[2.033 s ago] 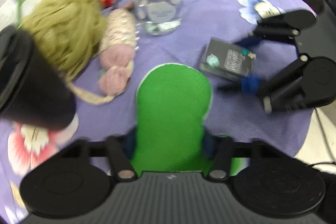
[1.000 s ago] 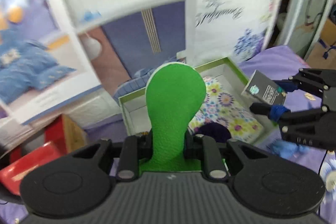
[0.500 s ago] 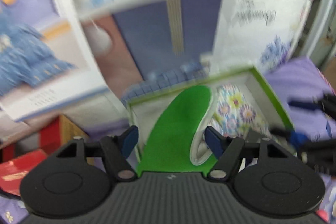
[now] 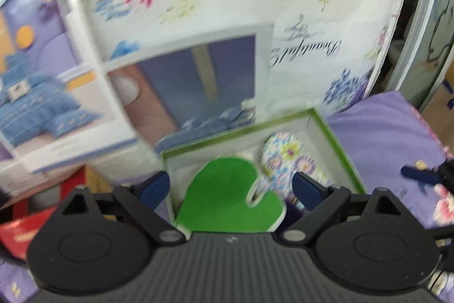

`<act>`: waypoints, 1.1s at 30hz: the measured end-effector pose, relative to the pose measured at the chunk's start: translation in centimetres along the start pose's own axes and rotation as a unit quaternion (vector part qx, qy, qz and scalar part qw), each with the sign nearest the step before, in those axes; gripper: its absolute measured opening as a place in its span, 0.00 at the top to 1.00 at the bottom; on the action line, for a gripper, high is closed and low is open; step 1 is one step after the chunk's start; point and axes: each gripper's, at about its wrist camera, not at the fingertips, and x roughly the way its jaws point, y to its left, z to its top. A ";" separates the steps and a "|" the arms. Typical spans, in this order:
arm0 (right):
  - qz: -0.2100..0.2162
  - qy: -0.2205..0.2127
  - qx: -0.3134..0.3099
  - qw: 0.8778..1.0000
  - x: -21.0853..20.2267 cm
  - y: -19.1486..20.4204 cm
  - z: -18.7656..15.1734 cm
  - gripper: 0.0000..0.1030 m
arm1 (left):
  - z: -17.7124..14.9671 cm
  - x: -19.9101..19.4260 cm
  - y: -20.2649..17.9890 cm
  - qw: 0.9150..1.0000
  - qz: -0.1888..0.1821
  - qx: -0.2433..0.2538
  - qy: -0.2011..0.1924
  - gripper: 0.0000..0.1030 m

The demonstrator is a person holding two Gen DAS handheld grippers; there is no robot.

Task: Organize soft objects
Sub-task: 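Withdraw both tools and move them toward the lace sock roll and blue cloth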

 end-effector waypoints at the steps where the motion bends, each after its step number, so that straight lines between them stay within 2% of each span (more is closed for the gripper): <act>1: -0.001 0.004 0.006 1.000 -0.1 -0.3 -0.3 0.51 | -0.8 -0.6 0.3 1.000 0.005 -0.002 0.001 0.09; 7: 0.002 0.012 0.040 0.999 -3.1 -0.9 -3.7 0.50 | -7.4 -6.3 1.9 0.999 0.042 -0.001 -0.016 0.09; 15: 0.006 -0.019 0.081 0.997 -10.8 0.6 -9.5 0.49 | -18.7 -13.8 4.1 0.994 0.068 -0.072 -0.036 0.09; 22: -0.008 -0.006 0.091 0.996 -13.9 4.2 -16.1 0.48 | -29.8 -15.6 4.0 0.991 0.057 -0.116 -0.027 0.09; 25: 0.008 0.015 0.116 0.993 -14.0 5.4 -19.0 0.48 | -33.8 -15.2 3.4 0.990 0.056 -0.129 -0.008 0.09; 27: 0.016 0.029 0.127 0.991 -13.6 6.0 -20.2 0.48 | -35.5 -14.9 2.4 0.991 0.035 -0.126 -0.002 0.09; 29: 0.017 0.043 0.125 0.991 -13.1 6.3 -20.7 0.48 | -36.1 -14.7 0.7 0.995 0.003 -0.102 -0.003 0.09; 33: 0.005 0.050 0.128 0.990 -13.1 5.4 -20.8 0.48 | -34.9 -13.9 -2.9 0.996 -0.076 -0.039 -0.024 0.09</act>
